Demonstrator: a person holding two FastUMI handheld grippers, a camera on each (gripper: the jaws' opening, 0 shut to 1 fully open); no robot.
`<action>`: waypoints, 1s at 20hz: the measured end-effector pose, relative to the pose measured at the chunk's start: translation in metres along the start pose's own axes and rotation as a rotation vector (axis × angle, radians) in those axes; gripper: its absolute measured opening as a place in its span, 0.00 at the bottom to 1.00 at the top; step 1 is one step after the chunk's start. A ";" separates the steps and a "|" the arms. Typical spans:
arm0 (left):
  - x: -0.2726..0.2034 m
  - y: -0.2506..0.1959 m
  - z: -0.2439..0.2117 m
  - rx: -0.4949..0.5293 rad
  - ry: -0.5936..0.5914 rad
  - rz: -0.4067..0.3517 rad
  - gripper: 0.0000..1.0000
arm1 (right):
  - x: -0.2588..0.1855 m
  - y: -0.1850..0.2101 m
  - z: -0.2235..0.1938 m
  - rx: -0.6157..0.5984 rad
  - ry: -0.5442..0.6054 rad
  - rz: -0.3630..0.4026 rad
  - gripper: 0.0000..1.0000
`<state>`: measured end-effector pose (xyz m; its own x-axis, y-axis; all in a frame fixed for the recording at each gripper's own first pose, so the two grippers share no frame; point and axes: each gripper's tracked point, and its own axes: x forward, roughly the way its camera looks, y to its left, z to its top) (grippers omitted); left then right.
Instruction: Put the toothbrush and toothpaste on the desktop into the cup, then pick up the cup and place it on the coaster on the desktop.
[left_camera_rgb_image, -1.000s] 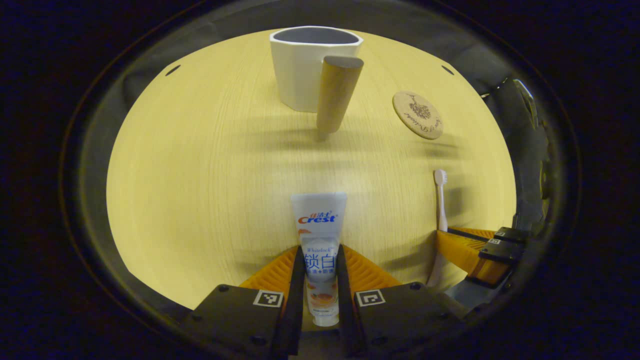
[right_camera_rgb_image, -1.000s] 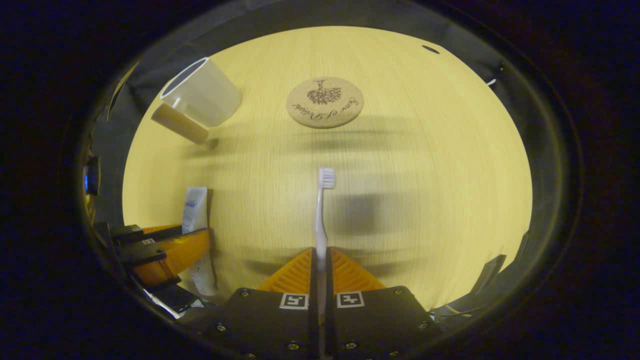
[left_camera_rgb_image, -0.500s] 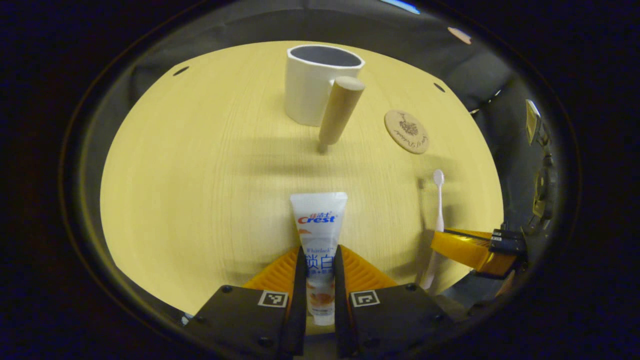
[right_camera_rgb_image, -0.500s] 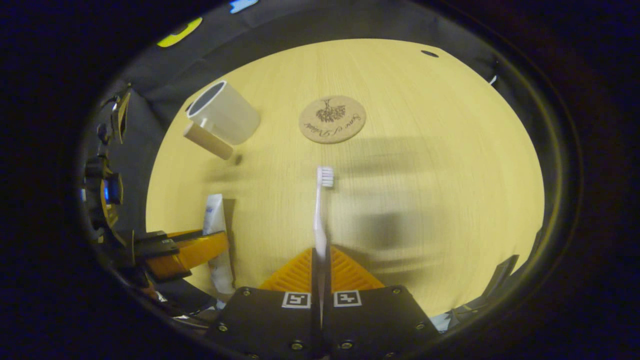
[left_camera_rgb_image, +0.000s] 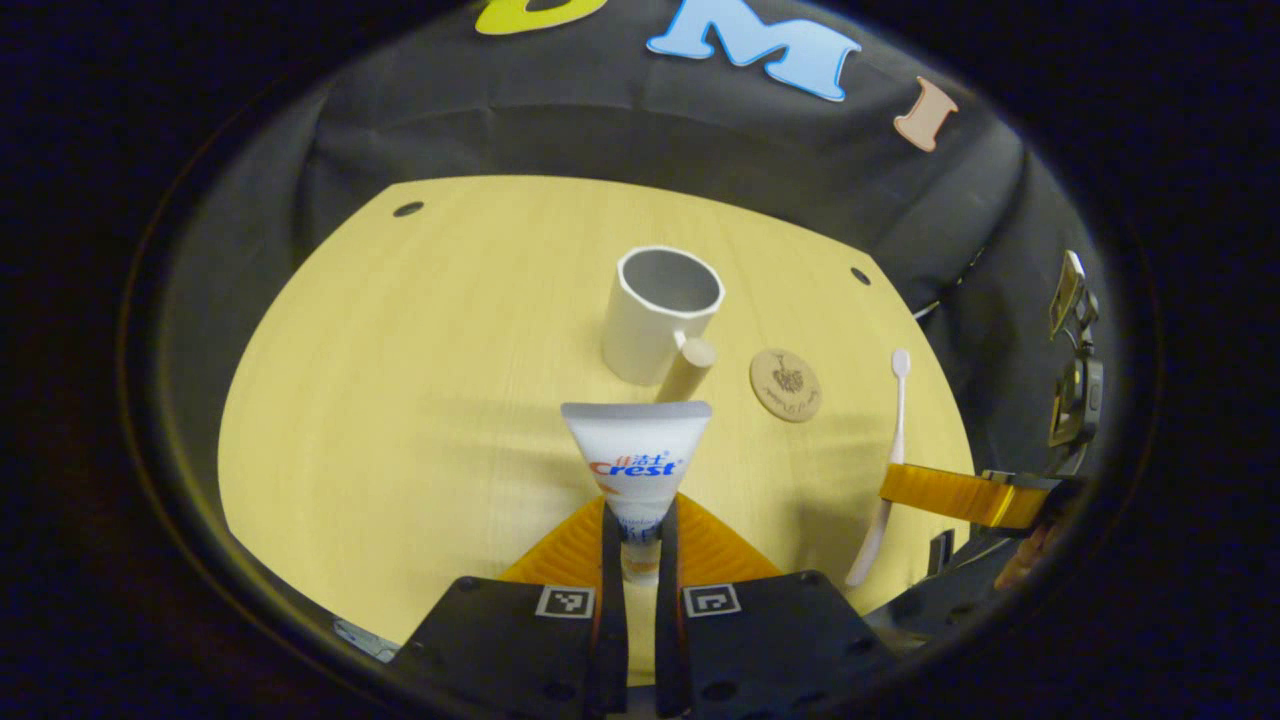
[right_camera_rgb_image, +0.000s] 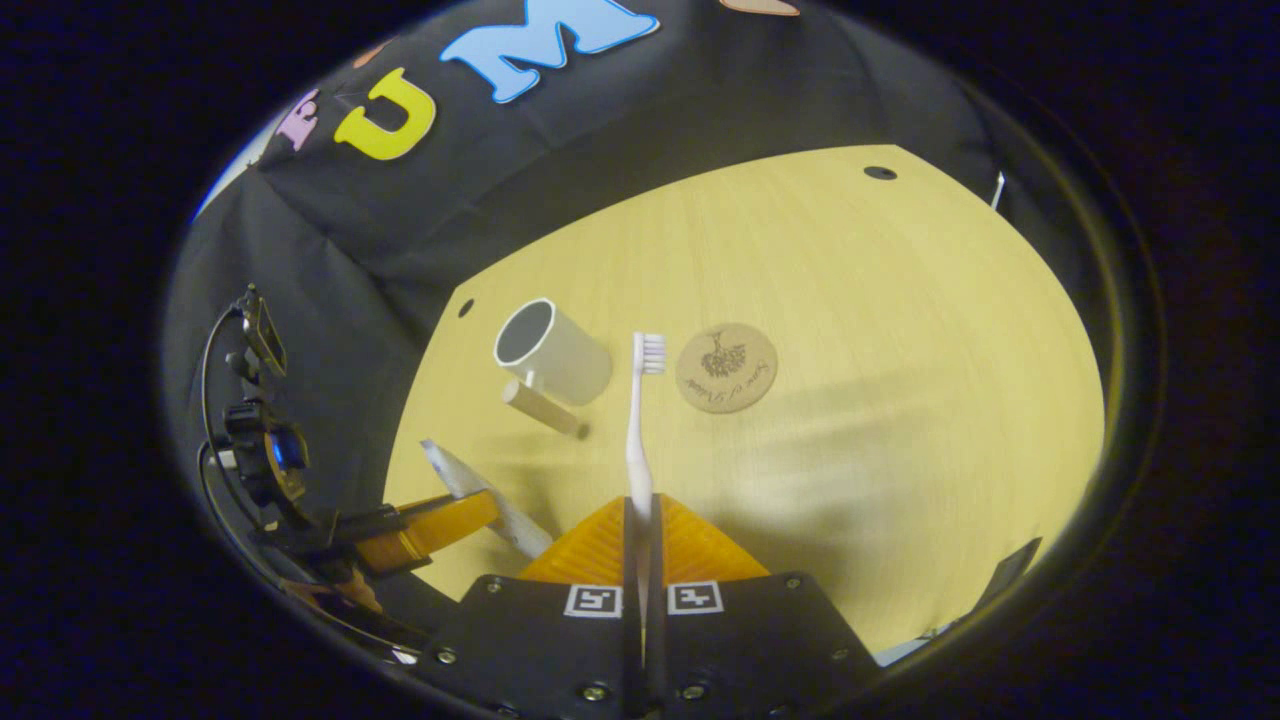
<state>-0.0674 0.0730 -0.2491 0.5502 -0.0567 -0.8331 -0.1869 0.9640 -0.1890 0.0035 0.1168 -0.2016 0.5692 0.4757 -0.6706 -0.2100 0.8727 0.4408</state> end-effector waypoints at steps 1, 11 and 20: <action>-0.004 0.000 0.006 -0.018 -0.022 -0.015 0.18 | 0.000 0.002 0.004 0.006 -0.008 0.010 0.02; -0.042 0.000 0.093 0.040 -0.287 0.023 0.18 | -0.015 0.002 0.033 -0.073 -0.096 0.018 0.02; -0.053 -0.036 0.195 0.075 -0.546 -0.065 0.18 | -0.029 0.020 0.069 -0.134 -0.228 0.084 0.02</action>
<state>0.0689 0.0919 -0.0970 0.9042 0.0067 -0.4270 -0.0910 0.9799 -0.1773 0.0378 0.1131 -0.1324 0.7065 0.5231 -0.4766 -0.3586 0.8452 0.3962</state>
